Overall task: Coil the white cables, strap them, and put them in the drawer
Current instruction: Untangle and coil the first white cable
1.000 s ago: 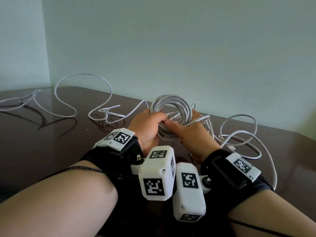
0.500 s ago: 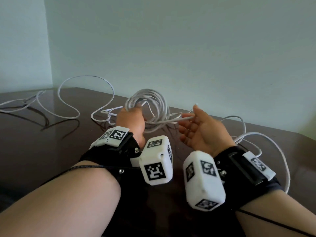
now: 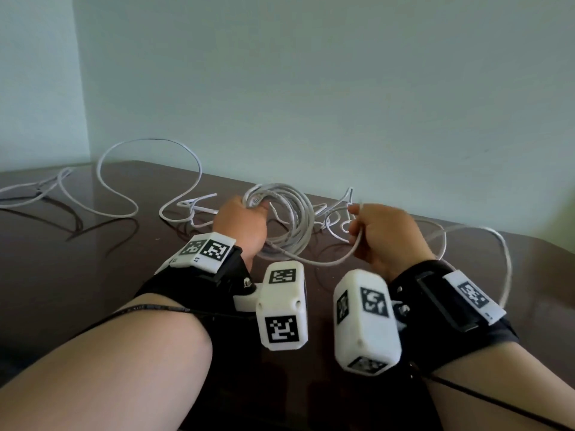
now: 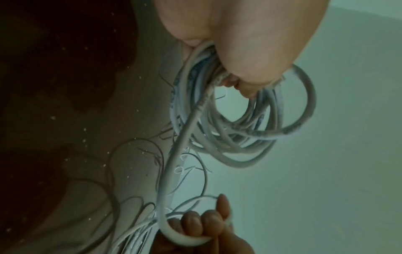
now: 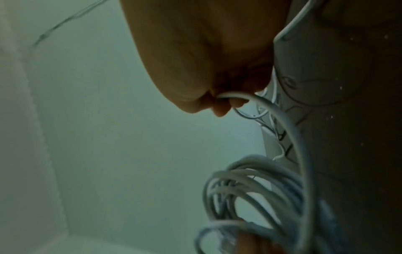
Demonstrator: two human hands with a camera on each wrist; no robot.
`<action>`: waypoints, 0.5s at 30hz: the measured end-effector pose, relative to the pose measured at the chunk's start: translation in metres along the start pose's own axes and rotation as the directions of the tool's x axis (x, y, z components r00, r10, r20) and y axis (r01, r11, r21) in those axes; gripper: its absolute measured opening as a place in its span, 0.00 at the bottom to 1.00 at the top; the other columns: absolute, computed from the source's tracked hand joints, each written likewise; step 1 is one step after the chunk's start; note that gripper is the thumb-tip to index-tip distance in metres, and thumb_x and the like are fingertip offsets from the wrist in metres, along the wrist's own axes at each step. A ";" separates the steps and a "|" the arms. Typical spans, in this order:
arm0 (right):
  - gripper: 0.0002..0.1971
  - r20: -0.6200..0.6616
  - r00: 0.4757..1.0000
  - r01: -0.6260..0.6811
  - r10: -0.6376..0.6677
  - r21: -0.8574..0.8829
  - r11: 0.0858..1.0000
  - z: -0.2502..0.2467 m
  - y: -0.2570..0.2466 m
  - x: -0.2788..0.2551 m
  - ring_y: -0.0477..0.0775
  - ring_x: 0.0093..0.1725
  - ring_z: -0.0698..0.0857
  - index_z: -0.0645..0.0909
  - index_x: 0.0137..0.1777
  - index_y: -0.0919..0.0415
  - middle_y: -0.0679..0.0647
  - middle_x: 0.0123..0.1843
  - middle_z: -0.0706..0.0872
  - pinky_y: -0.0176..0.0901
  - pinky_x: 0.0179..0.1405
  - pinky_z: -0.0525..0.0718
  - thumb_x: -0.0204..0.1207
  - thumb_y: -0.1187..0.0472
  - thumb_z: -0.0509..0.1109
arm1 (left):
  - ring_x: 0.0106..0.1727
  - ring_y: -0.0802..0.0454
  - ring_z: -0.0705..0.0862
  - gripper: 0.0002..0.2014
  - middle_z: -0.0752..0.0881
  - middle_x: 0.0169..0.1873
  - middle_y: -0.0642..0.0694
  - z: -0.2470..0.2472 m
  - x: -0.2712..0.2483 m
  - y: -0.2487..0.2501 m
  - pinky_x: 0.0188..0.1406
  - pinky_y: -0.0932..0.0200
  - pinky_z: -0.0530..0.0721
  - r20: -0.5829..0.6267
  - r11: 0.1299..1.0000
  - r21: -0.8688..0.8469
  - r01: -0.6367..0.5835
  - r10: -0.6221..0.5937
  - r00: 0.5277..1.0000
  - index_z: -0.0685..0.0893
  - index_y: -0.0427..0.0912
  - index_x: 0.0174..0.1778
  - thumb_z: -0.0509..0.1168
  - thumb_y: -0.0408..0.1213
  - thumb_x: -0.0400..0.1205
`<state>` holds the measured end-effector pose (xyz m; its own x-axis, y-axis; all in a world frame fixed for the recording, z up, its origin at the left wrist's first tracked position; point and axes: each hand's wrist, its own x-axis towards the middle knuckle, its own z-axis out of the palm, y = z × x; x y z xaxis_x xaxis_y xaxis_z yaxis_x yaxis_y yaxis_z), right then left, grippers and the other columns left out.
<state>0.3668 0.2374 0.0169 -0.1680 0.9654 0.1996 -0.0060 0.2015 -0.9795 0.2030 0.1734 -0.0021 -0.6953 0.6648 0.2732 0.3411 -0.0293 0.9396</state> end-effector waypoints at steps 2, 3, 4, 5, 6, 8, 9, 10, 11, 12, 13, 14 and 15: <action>0.15 0.030 0.979 0.203 -0.201 -0.144 0.969 0.004 -0.001 -0.006 0.47 0.26 0.77 0.83 0.43 0.53 0.47 0.26 0.81 0.40 0.30 0.78 0.74 0.70 0.58 | 0.46 0.32 0.86 0.13 0.88 0.42 0.32 -0.001 0.003 -0.003 0.49 0.44 0.82 0.024 0.999 0.042 -0.004 0.003 1.000 0.83 0.35 0.41 0.60 0.42 0.82; 0.16 0.060 0.959 0.285 -0.279 -0.172 0.943 0.007 -0.001 -0.009 0.45 0.27 0.78 0.83 0.45 0.50 0.46 0.29 0.83 0.38 0.31 0.78 0.74 0.70 0.58 | 0.46 0.32 0.86 0.13 0.88 0.42 0.31 -0.001 0.003 -0.005 0.50 0.43 0.83 0.034 0.999 0.055 -0.001 -0.001 0.999 0.83 0.35 0.42 0.60 0.42 0.82; 0.17 0.087 0.942 0.336 -0.325 -0.171 0.926 0.009 -0.001 -0.011 0.44 0.29 0.78 0.83 0.45 0.48 0.45 0.32 0.84 0.37 0.33 0.79 0.75 0.71 0.57 | 0.47 0.32 0.86 0.14 0.88 0.42 0.31 -0.001 0.004 -0.006 0.51 0.43 0.83 0.044 0.998 0.068 -0.002 -0.001 0.999 0.83 0.35 0.45 0.60 0.42 0.82; 0.18 0.104 0.934 0.354 -0.341 -0.158 0.922 0.010 0.001 -0.011 0.44 0.31 0.78 0.82 0.44 0.48 0.45 0.34 0.85 0.37 0.34 0.79 0.75 0.71 0.57 | 0.47 0.33 0.86 0.14 0.87 0.43 0.32 -0.001 0.004 -0.006 0.50 0.43 0.83 0.056 0.997 0.075 -0.004 0.000 0.998 0.83 0.34 0.47 0.59 0.43 0.83; 0.17 0.109 0.936 0.347 -0.333 -0.149 0.926 0.011 0.002 -0.011 0.45 0.32 0.79 0.82 0.43 0.48 0.45 0.35 0.85 0.38 0.35 0.79 0.76 0.71 0.57 | 0.47 0.33 0.86 0.15 0.87 0.42 0.33 0.000 0.003 -0.006 0.50 0.45 0.83 0.070 0.997 0.073 -0.005 0.000 0.998 0.83 0.34 0.49 0.59 0.43 0.83; 0.16 0.108 0.953 0.294 -0.283 -0.109 0.949 0.012 0.003 -0.009 0.46 0.33 0.79 0.82 0.41 0.48 0.46 0.35 0.85 0.41 0.36 0.79 0.78 0.69 0.58 | 0.44 0.35 0.85 0.16 0.86 0.39 0.36 0.000 0.003 -0.006 0.46 0.48 0.82 0.112 0.996 0.089 -0.029 0.019 0.994 0.83 0.34 0.50 0.60 0.44 0.83; 0.15 0.107 0.961 0.261 -0.254 -0.061 0.963 0.013 0.003 -0.009 0.47 0.33 0.78 0.81 0.41 0.49 0.47 0.35 0.85 0.41 0.35 0.78 0.80 0.68 0.58 | 0.43 0.35 0.84 0.16 0.85 0.38 0.36 0.000 0.002 -0.005 0.46 0.48 0.81 0.146 0.992 0.111 -0.052 0.035 0.989 0.83 0.33 0.50 0.60 0.45 0.84; 0.15 0.110 0.967 0.234 -0.231 -0.011 0.972 0.013 0.004 -0.008 0.47 0.33 0.77 0.81 0.41 0.50 0.48 0.36 0.85 0.41 0.34 0.77 0.81 0.67 0.58 | 0.43 0.34 0.84 0.17 0.85 0.38 0.35 0.001 0.001 -0.005 0.45 0.47 0.81 0.182 0.989 0.130 -0.077 0.053 0.982 0.83 0.33 0.49 0.60 0.46 0.84; 0.14 0.123 0.967 0.222 -0.222 0.016 0.975 0.014 0.004 -0.008 0.47 0.34 0.77 0.81 0.41 0.50 0.48 0.36 0.86 0.41 0.34 0.76 0.82 0.66 0.58 | 0.44 0.33 0.84 0.17 0.85 0.39 0.33 0.002 0.000 -0.004 0.45 0.47 0.81 0.215 0.985 0.139 -0.101 0.070 0.974 0.83 0.34 0.49 0.61 0.46 0.84; 0.13 0.149 0.963 0.228 -0.226 -0.001 0.974 0.014 0.005 -0.008 0.48 0.36 0.78 0.81 0.42 0.50 0.48 0.38 0.86 0.42 0.37 0.77 0.83 0.64 0.58 | 0.43 0.34 0.84 0.16 0.86 0.41 0.33 0.003 0.000 -0.005 0.45 0.47 0.81 0.244 0.982 0.142 -0.127 0.090 0.966 0.83 0.35 0.48 0.61 0.47 0.83; 0.13 0.186 0.954 0.251 -0.237 -0.052 0.967 0.015 0.006 -0.008 0.49 0.39 0.80 0.82 0.44 0.48 0.48 0.40 0.87 0.44 0.40 0.80 0.84 0.61 0.58 | 0.43 0.36 0.84 0.15 0.86 0.41 0.34 0.004 -0.001 -0.005 0.45 0.47 0.81 0.266 0.980 0.136 -0.145 0.105 0.958 0.83 0.37 0.48 0.62 0.47 0.83; 0.12 0.227 0.942 0.275 -0.246 -0.105 0.956 0.015 0.008 -0.009 0.49 0.41 0.83 0.82 0.45 0.47 0.48 0.43 0.88 0.45 0.45 0.82 0.84 0.57 0.57 | 0.42 0.38 0.84 0.14 0.85 0.39 0.37 0.004 -0.002 -0.005 0.46 0.47 0.80 0.285 0.980 0.120 -0.156 0.117 0.951 0.83 0.39 0.48 0.62 0.47 0.83; 0.13 0.255 0.935 0.290 -0.247 -0.147 0.946 0.016 0.008 -0.010 0.48 0.43 0.85 0.82 0.46 0.47 0.48 0.44 0.89 0.44 0.47 0.83 0.85 0.54 0.56 | 0.41 0.41 0.83 0.12 0.84 0.36 0.41 0.005 -0.003 -0.005 0.46 0.48 0.80 0.308 0.981 0.100 -0.165 0.127 0.943 0.83 0.41 0.49 0.63 0.47 0.82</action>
<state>0.3524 0.2267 0.0062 -0.4068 0.8106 0.4213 0.0908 0.4948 -0.8643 0.2066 0.1749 -0.0083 -0.4175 0.8529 0.3136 0.5128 -0.0638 0.8561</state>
